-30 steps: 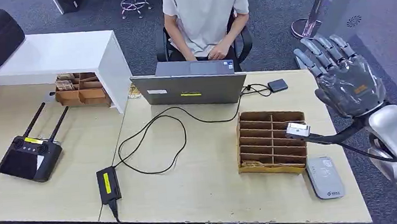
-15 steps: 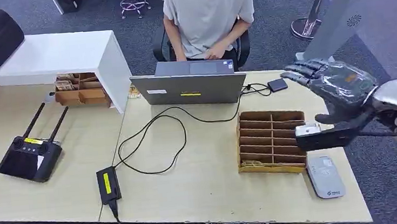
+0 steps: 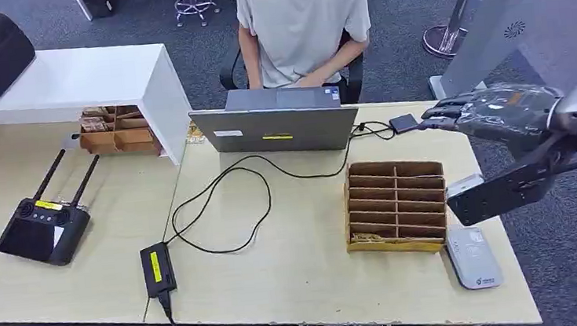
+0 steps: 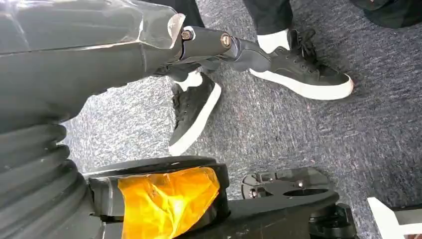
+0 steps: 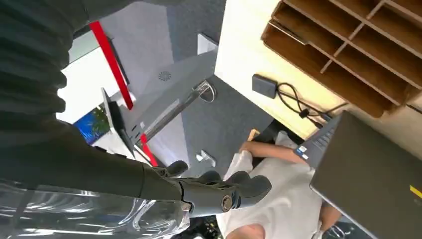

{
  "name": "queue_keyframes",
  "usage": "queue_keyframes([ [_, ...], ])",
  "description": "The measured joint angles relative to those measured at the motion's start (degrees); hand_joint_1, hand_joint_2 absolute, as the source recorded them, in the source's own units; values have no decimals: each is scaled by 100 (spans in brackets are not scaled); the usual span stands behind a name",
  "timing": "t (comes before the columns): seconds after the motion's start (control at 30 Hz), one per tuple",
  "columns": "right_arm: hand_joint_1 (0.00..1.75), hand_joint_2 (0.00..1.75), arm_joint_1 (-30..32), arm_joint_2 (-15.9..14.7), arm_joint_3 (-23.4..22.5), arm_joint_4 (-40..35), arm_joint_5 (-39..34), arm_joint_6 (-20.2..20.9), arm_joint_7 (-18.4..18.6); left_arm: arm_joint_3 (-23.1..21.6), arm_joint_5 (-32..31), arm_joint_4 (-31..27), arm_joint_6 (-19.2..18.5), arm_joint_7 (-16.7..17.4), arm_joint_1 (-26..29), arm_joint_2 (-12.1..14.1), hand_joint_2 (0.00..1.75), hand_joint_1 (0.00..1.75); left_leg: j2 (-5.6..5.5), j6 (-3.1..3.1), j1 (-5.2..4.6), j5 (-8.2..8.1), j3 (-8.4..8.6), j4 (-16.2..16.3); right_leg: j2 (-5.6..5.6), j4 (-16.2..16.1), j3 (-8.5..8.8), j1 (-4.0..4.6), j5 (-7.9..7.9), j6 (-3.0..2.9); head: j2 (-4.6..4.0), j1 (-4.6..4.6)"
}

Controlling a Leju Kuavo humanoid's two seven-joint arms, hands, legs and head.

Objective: Pass the card to the sensor for recognition and then transmit it.

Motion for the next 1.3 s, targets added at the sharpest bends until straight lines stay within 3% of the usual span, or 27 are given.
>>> queue_keyframes([
  [0.27,0,175,-273,-85,430,0,-41,-72,30,0,4,0,0,0,0,-2,175,0,3,0,1,0,4,0,5,0,1,1,0,0,0,-2],
  [0.6,0,175,-320,-116,563,-2,-37,-119,16,0,9,0,0,0,-1,0,175,0,4,0,1,0,4,0,5,0,0,1,0,0,0,-2],
  [0.63,0,175,-224,-118,552,-2,53,-298,-55,0,2,0,0,-7,-1,-2,175,0,5,-1,3,0,4,-1,6,-1,2,3,-1,-1,0,-2],
  [0.73,0,175,847,-114,336,99,1132,-2451,-348,0,-24,0,0,-15,-16,-26,175,0,3,4,23,-10,32,-1,4,-18,47,24,-1,-1,0,7],
  [0.77,0,175,1203,-90,293,172,1452,-3049,-423,0,-24,0,0,-15,-25,-48,175,0,-2,5,20,-9,32,-1,-6,-17,47,20,-2,1,0,2],
  [0.8,0,175,1525,-83,213,236,1653,-3317,-479,0,-24,0,0,-15,-24,-48,175,0,-9,6,20,-8,29,-1,-13,-17,47,19,-3,3,0,2],
  [0.97,0,175,2638,-50,-292,345,2035,-3368,-520,0,-13,0,0,-15,-23,-48,175,0,-10,6,18,-9,26,-1,-18,-17,48,21,-3,3,0,4],
  [1.1,0,175,3567,68,-952,385,2687,-3475,-610,0,18,0,0,-15,-24,-50,175,0,-12,6,17,-9,23,-1,-20,-17,47,20,-4,3,0,4],
  [1.3,0,175,4191,149,-1505,400,2879,-3502,-643,0,26,0,0,-15,-24,-50,175,0,-10,6,17,-9,23,-2,-19,-17,45,20,-5,3,0,4],
])
